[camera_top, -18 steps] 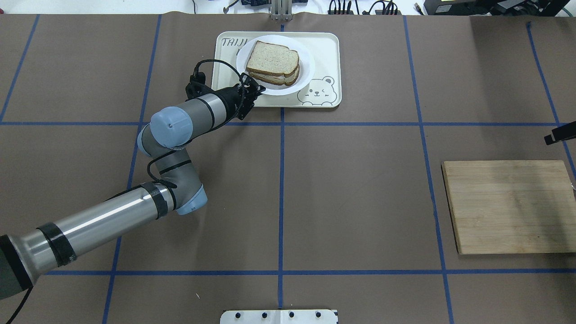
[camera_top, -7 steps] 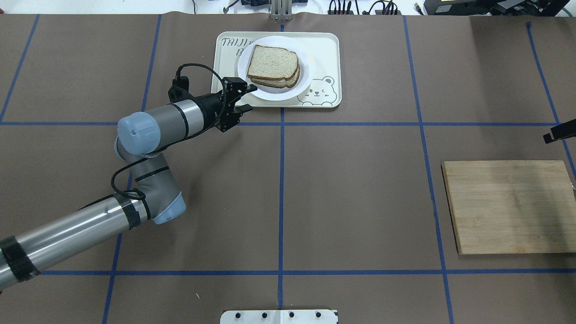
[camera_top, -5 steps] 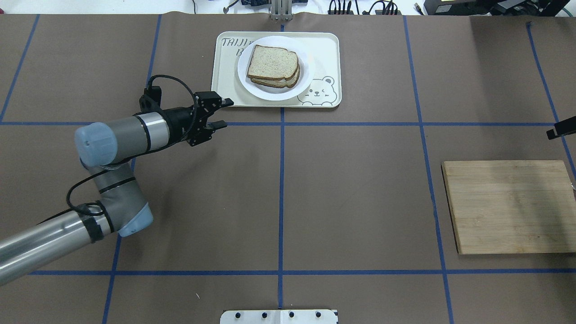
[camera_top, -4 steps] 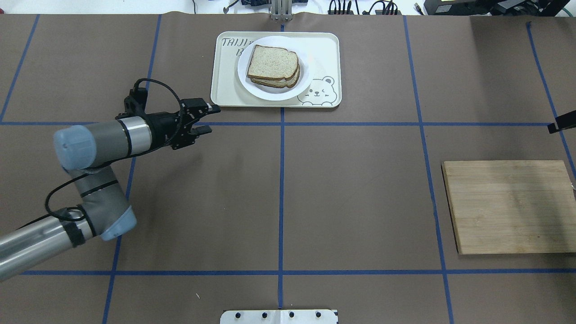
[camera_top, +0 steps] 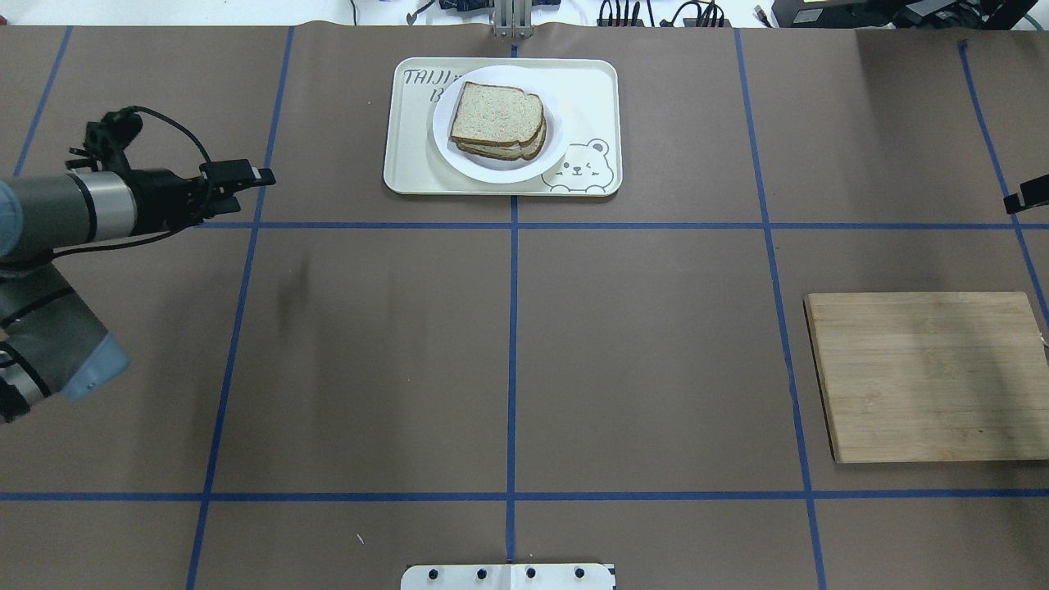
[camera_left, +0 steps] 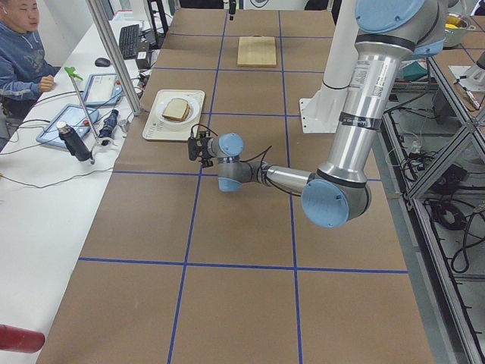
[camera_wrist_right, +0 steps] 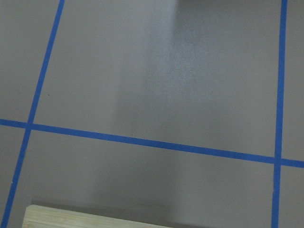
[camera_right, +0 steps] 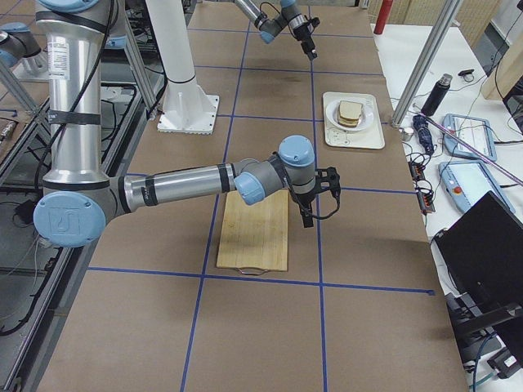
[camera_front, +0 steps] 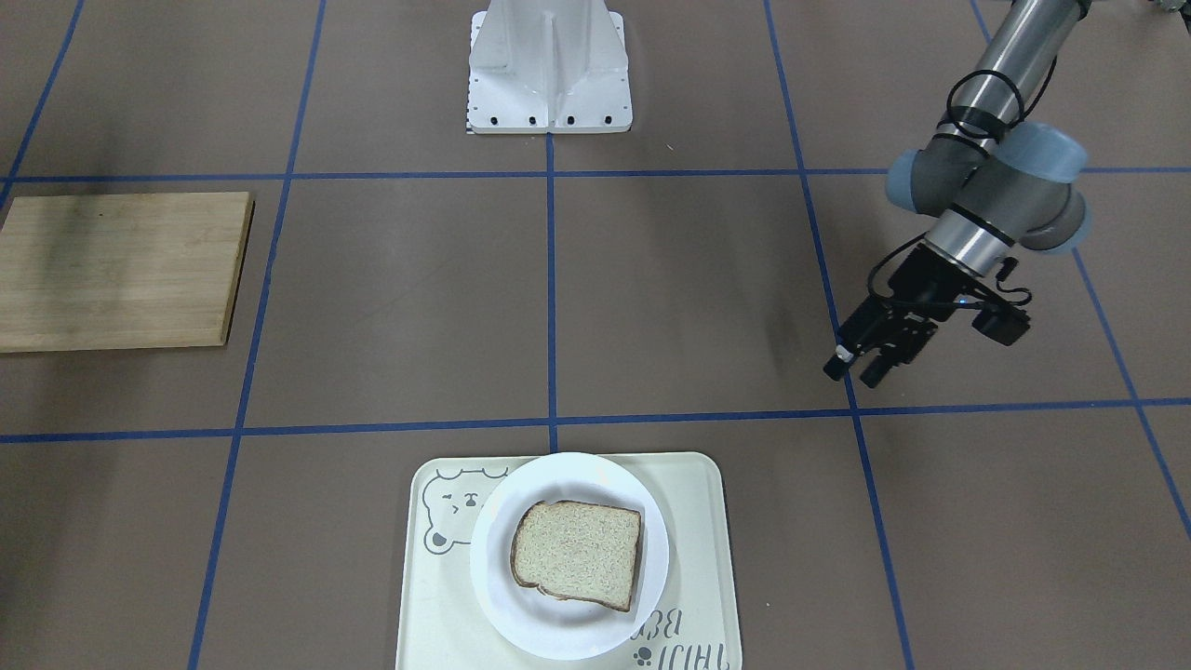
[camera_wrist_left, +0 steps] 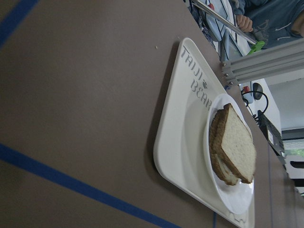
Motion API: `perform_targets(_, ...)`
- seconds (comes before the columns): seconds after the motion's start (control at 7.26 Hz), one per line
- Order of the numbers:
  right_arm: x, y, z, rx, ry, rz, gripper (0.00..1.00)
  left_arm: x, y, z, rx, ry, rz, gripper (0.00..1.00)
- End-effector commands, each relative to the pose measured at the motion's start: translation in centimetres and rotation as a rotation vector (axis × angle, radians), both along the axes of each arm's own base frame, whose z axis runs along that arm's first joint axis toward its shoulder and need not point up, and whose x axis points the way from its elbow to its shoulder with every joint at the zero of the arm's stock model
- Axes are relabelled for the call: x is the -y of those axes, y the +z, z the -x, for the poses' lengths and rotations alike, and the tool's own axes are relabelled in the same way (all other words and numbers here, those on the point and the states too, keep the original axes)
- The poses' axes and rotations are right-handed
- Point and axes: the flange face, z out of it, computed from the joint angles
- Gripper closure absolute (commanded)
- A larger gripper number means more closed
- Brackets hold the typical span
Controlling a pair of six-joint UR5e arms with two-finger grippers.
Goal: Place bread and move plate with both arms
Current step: 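Open the left gripper and withdraw the left arm from the tray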
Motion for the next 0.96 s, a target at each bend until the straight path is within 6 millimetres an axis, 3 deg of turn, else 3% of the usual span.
perform_targets(0.0,-0.3,0.2,-0.3,-0.014,0.008,-0.004,0.00,2.5,2.7,12.9,0.320,0.090,-0.116,0.03)
perform_targets(0.14,-0.3,0.2,-0.3,-0.016,0.006,-0.003,0.00,3.0,2.9,18.1,0.456,0.139,-0.139,0.03)
perform_targets(0.28,-0.2,0.2,0.0,-0.018,-0.001,0.002,0.00,2.4,3.0,20.6,0.572,0.208,-0.155,0.03)
perform_targets(0.55,-0.4,1.6,-0.3,-0.059,-0.051,0.051,0.00,0.6,1.1,23.5,0.756,0.432,-0.100,0.02)
perform_targets(0.69,-0.4,2.3,-3.0,-0.088,-0.071,0.041,0.00,-0.7,0.7,24.5,0.813,0.560,-0.082,0.02)
perform_targets(0.83,-0.6,2.8,-3.3,-0.101,-0.094,0.052,0.00,-1.3,1.9,25.3,0.819,0.635,-0.044,0.02)
